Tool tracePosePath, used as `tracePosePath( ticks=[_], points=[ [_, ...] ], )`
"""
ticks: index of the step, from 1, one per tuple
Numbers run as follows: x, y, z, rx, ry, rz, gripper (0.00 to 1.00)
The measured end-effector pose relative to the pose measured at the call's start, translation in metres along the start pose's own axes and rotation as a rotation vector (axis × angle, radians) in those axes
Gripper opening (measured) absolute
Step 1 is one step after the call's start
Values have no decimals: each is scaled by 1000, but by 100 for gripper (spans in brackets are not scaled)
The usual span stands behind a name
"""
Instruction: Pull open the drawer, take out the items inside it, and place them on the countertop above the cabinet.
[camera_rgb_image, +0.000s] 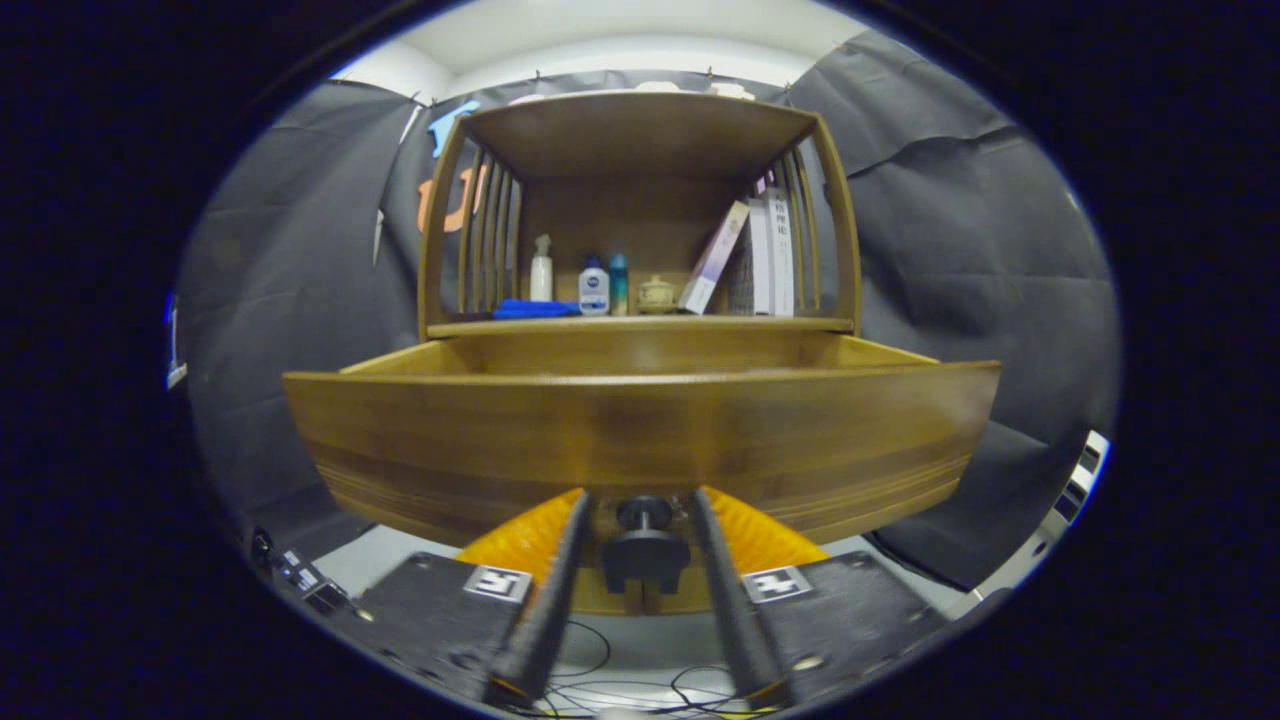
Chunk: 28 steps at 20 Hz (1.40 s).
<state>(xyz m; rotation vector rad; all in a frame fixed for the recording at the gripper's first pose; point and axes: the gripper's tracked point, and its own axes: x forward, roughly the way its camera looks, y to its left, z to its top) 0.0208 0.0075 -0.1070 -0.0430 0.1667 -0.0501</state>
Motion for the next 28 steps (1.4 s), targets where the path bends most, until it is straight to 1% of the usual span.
tracePosePath(
  ticks=[2,4,7,10,12,14,18,20,21,23,25,28],
  points=[
    [-13,0,35,-11,-46,13,100],
    [-21,1,69,-31,-64,22,100],
    [-16,5,118,-39,-72,52,100],
    [4,7,149,-35,-37,81,100],
    [25,3,163,-50,12,70,100],
    [49,5,172,-43,70,78,100],
    [99,4,160,-28,281,71,100],
    [121,1,147,-59,392,66,100],
    [132,2,132,-70,462,62,100],
    [146,5,109,-67,583,67,100],
    [155,3,83,-86,704,53,100],
    [157,8,61,-105,825,59,99]
  ],
)
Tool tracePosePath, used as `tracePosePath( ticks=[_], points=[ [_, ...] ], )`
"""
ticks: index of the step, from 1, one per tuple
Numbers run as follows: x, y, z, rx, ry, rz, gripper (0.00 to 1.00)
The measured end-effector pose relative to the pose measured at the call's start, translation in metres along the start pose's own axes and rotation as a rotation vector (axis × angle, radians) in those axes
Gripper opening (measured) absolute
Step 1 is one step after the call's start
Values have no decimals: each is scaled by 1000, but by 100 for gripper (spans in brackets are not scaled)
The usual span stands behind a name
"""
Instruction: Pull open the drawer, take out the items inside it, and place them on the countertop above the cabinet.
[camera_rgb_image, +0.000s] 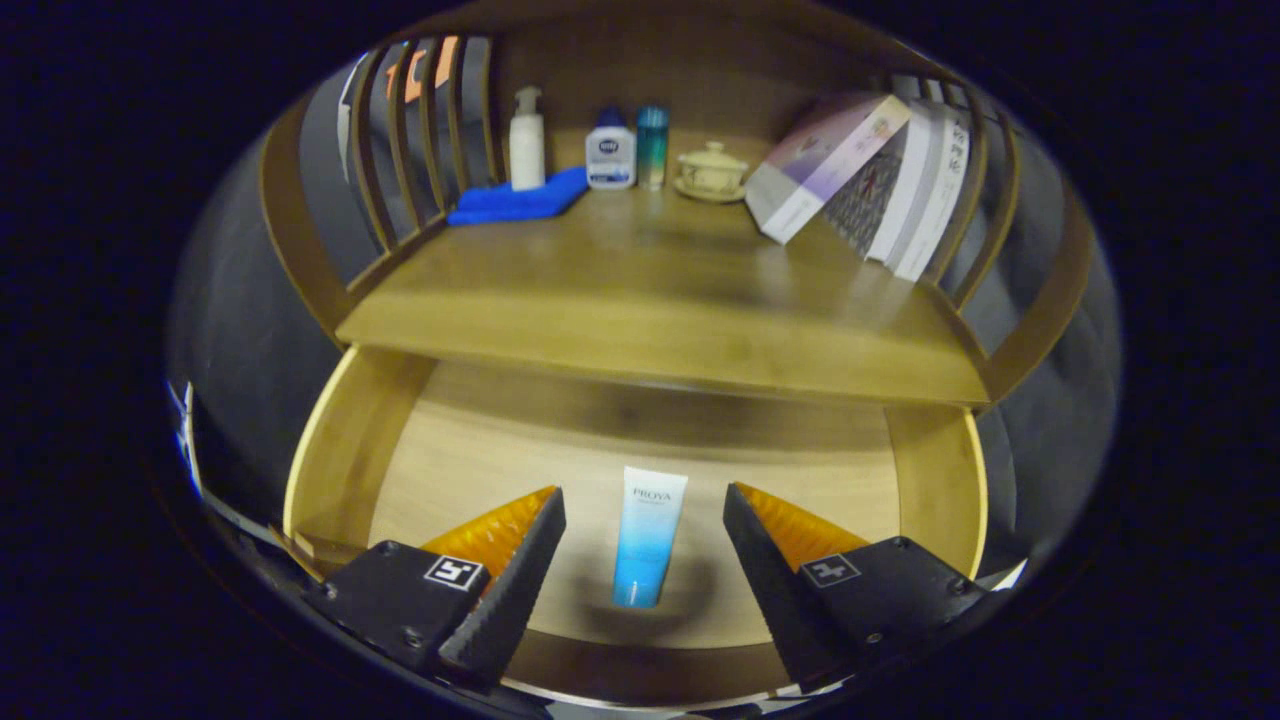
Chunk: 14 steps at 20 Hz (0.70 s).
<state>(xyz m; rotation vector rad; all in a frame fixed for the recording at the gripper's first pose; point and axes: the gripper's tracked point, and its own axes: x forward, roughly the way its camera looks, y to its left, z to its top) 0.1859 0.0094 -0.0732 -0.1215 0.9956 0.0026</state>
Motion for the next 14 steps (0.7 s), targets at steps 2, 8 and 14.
tracePosePath(
  ticks=[2,8,14],
  points=[
    [9,3,-10,20,84,11,96],
    [31,-1,-35,88,273,6,82],
    [43,0,-52,59,364,-26,78]
  ],
)
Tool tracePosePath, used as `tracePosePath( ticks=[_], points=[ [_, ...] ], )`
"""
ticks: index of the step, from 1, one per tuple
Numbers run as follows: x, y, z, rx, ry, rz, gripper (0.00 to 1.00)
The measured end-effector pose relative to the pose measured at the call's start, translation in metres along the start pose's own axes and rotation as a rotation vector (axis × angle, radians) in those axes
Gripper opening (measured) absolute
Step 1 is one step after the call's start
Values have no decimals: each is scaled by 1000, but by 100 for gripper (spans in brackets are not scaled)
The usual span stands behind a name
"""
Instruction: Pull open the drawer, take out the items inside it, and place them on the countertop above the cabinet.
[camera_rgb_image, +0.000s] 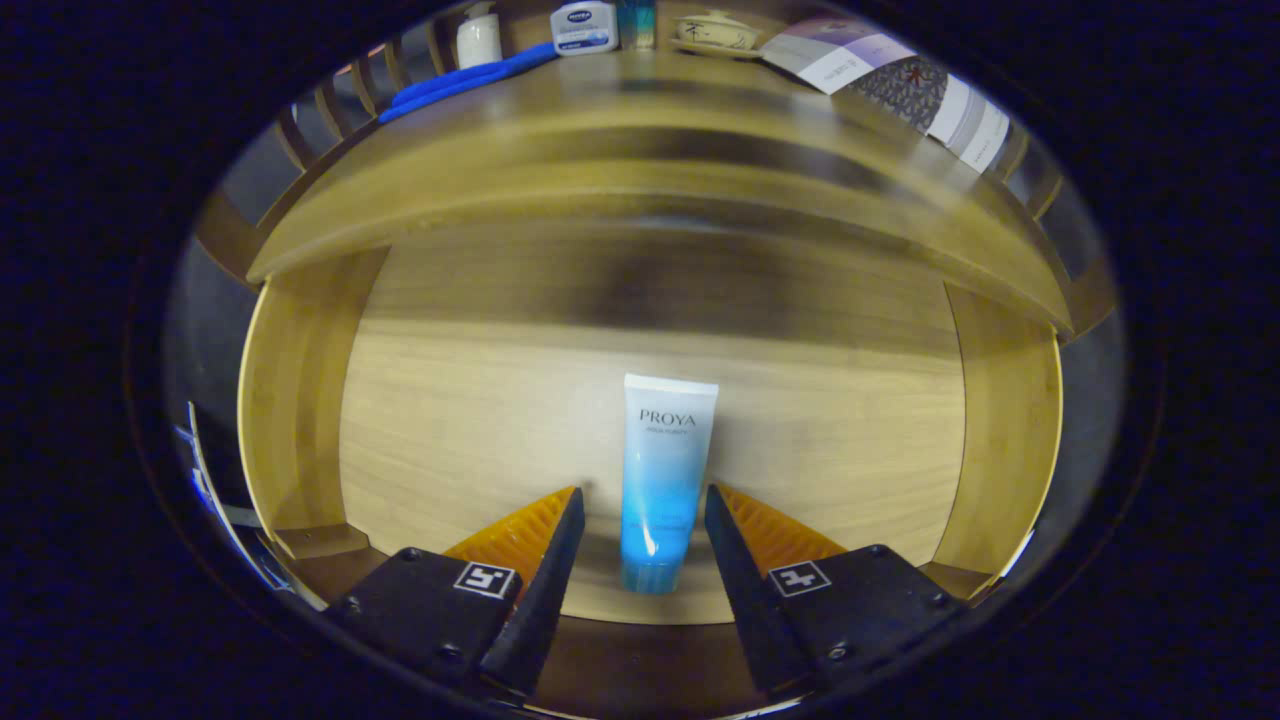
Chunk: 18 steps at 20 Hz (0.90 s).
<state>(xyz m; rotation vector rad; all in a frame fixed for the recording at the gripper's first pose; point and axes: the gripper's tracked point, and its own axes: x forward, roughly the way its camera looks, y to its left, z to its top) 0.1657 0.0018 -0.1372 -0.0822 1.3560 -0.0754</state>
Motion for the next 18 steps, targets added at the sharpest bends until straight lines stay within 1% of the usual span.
tracePosePath(
  ticks=[1,3,5,7,9,12,18],
  points=[
    [-2,4,2,-2,3,2,76],
    [-3,3,4,-4,1,-11,68],
    [-5,-2,9,6,1,2,51],
    [-5,-2,4,9,1,7,47],
    [-6,-1,8,12,-27,16,45],
    [-13,-2,9,14,-54,37,44],
    [-31,0,18,-5,-124,49,44]
  ],
)
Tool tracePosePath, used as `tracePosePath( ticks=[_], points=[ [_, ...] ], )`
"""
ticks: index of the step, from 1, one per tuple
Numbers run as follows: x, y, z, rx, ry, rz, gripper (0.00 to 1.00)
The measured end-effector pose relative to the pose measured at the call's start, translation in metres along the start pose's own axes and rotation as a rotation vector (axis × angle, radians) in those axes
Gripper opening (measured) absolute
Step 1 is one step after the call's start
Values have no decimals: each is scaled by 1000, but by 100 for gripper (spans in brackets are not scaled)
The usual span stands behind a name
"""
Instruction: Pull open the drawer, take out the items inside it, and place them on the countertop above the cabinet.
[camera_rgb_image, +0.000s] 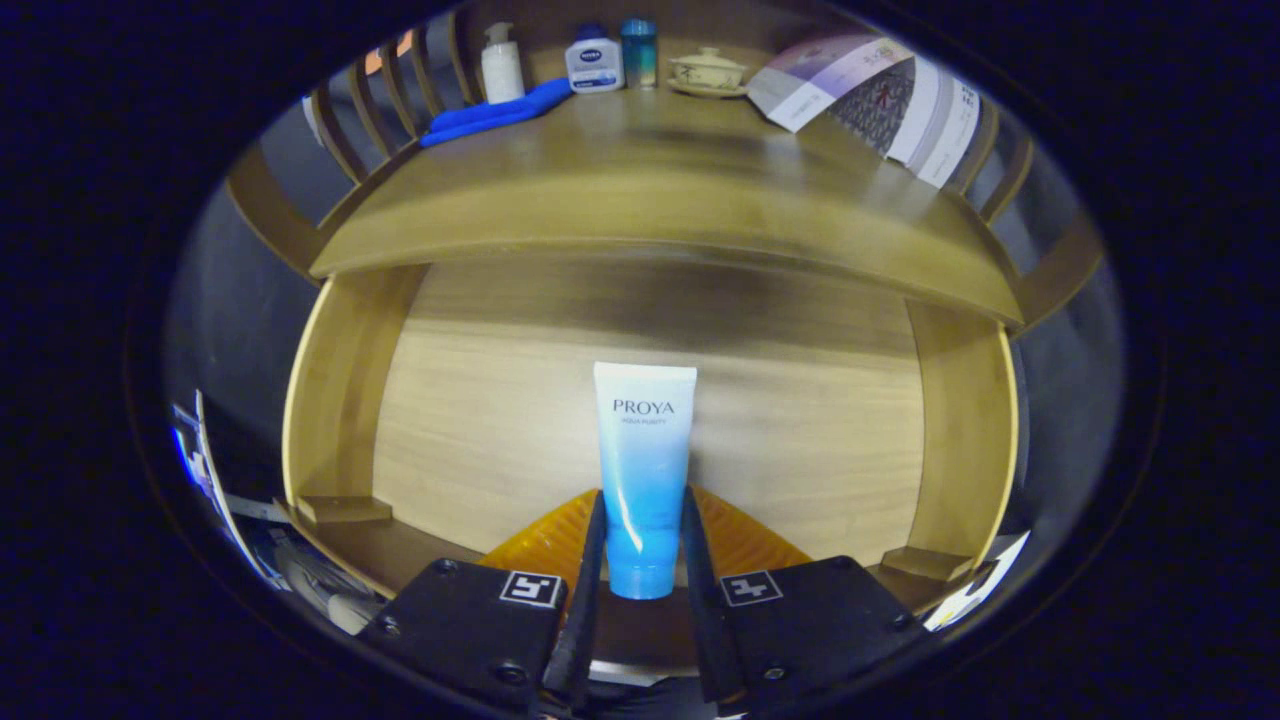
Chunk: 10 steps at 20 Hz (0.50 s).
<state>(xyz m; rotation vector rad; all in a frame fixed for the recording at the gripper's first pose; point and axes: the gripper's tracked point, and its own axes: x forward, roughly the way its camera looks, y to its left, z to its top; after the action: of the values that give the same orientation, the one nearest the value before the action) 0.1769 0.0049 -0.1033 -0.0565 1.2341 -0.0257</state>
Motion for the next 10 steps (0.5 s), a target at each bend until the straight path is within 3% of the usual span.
tracePosePath(
  ticks=[10],
  points=[
    [-35,-2,48,23,-116,-1,44]
  ],
)
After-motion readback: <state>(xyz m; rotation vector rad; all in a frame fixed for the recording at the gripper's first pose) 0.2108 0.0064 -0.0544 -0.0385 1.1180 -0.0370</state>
